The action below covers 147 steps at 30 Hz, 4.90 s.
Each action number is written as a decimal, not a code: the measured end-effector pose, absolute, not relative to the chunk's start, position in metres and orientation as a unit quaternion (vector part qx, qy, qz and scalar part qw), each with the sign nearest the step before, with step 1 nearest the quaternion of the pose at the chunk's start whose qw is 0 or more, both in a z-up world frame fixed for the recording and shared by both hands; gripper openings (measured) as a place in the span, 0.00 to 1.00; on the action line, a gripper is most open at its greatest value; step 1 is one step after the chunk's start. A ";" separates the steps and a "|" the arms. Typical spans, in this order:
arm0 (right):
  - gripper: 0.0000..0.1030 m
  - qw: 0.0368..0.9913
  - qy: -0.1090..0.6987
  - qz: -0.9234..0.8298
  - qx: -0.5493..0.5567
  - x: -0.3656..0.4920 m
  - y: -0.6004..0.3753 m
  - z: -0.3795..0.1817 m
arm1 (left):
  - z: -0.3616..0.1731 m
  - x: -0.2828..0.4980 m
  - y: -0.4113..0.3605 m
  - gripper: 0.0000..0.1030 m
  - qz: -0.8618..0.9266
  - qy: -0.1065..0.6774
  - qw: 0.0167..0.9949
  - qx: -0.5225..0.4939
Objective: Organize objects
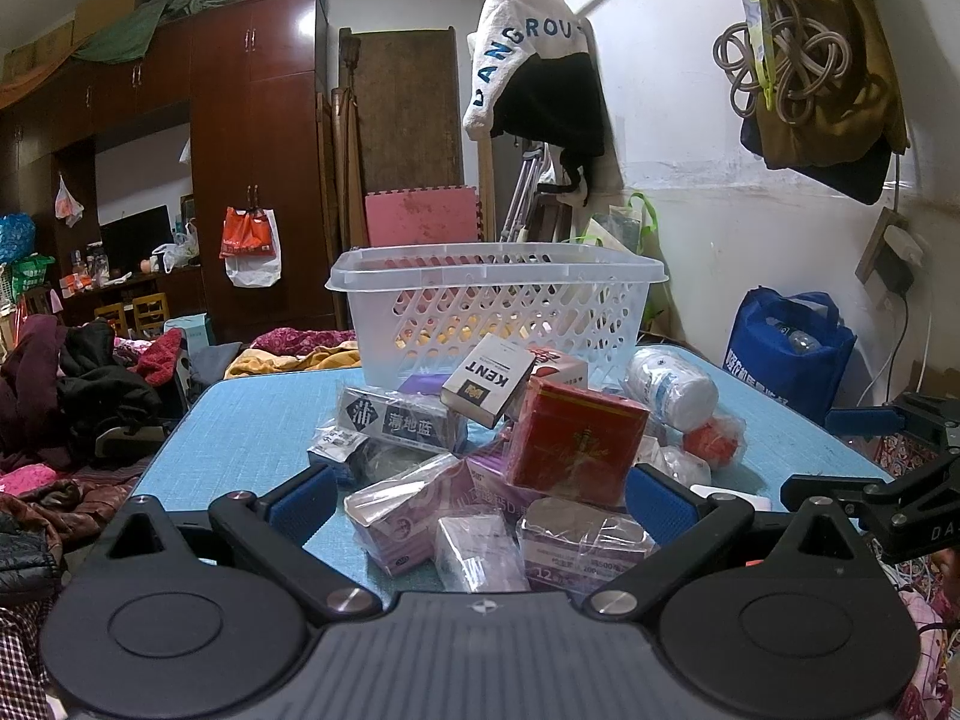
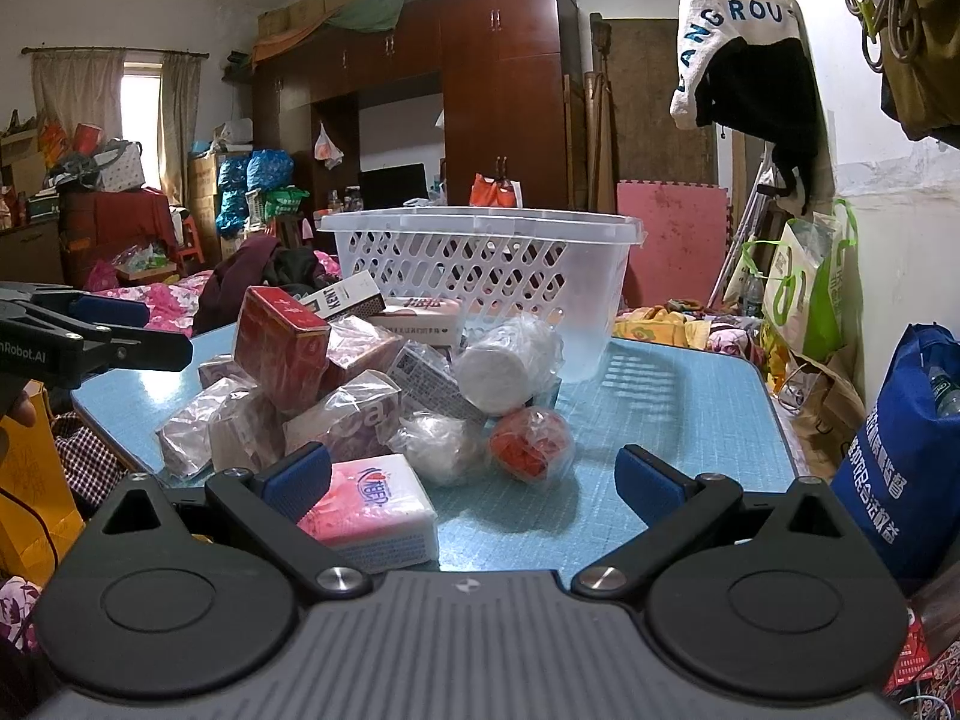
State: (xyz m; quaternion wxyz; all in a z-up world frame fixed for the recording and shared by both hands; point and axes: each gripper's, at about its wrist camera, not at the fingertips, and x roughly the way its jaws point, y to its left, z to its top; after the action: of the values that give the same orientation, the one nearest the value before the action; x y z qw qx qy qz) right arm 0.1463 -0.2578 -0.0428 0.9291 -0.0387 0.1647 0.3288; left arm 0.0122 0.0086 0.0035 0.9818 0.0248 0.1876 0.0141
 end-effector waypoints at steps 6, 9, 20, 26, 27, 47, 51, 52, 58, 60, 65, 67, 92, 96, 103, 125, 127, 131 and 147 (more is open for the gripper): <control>1.00 0.927 0.166 0.335 -0.034 0.147 -0.258 -0.043 | 0.004 0.012 0.008 1.00 0.014 0.188 0.982 0.024; 1.00 0.925 0.168 0.339 -0.031 0.147 -0.258 -0.043 | 0.004 0.012 0.009 1.00 0.014 0.188 0.982 0.025; 1.00 0.925 0.168 0.339 -0.033 0.145 -0.258 -0.043 | 0.004 0.012 0.008 1.00 0.014 0.187 0.982 0.025; 1.00 0.925 0.168 0.339 -0.035 0.145 -0.259 -0.043 | 0.004 0.012 0.009 1.00 0.014 0.187 0.982 0.025; 1.00 0.925 0.168 0.339 -0.035 0.145 -0.259 -0.043 | 0.003 0.012 0.008 1.00 0.014 0.187 0.982 0.025; 0.97 0.902 0.167 0.390 -0.083 0.127 -0.234 -0.053 | -0.042 0.013 0.020 0.93 0.020 0.226 0.972 0.055; 0.91 0.893 0.182 0.398 -0.107 0.130 -0.222 -0.061 | -0.050 0.022 0.020 0.89 0.014 0.236 0.970 0.047; 0.89 0.891 0.186 0.399 -0.112 0.131 -0.219 -0.063 | -0.051 0.023 0.020 0.88 0.012 0.236 0.971 0.047; 0.78 0.888 0.191 0.401 -0.118 0.134 -0.217 -0.064 | -0.055 0.023 0.014 0.73 0.012 0.222 0.974 0.051; 0.78 0.889 0.190 0.400 -0.118 0.133 -0.220 -0.064 | -0.054 0.023 0.014 0.68 0.010 0.222 0.974 0.044; 0.77 0.893 0.183 0.394 -0.116 0.130 -0.225 -0.063 | -0.054 0.023 0.018 0.49 0.007 0.215 0.976 0.033; 0.77 0.895 0.178 0.392 -0.113 0.128 -0.225 -0.062 | -0.053 0.020 0.019 0.48 0.007 0.204 0.979 0.027; 0.77 0.930 0.094 0.346 -0.079 0.194 -0.213 0.038 | 0.046 0.072 0.044 0.44 0.002 0.092 0.995 -0.029; 0.77 0.936 0.101 0.324 -0.093 0.239 -0.179 0.063 | 0.074 0.123 0.043 0.44 -0.018 0.112 0.993 -0.035; 0.78 0.934 0.143 0.312 -0.099 0.303 -0.149 0.058 | 0.071 0.210 0.048 0.45 -0.004 0.186 0.982 -0.045; 1.00 0.937 0.149 0.316 -0.005 0.217 -0.241 -0.011 | -0.023 0.034 -0.030 0.84 -0.061 0.152 0.983 0.079; 1.00 0.937 0.149 0.315 -0.013 0.218 -0.238 -0.010 | -0.025 0.040 -0.025 0.84 -0.052 0.153 0.985 0.066; 1.00 0.933 0.156 0.323 -0.018 0.222 -0.230 -0.009 | -0.031 0.051 -0.020 0.76 -0.058 0.163 0.984 0.041; 0.55 0.923 0.181 0.338 -0.023 0.219 -0.221 -0.026 | -0.035 0.054 -0.011 0.30 -0.099 0.147 0.984 0.003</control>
State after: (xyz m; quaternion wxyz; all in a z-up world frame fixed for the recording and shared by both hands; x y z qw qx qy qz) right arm 0.2185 -0.2209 -0.0262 0.9234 -0.0233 0.1810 0.3377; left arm 0.0541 -0.0106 -0.0353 0.9841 0.0027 0.1471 -0.0994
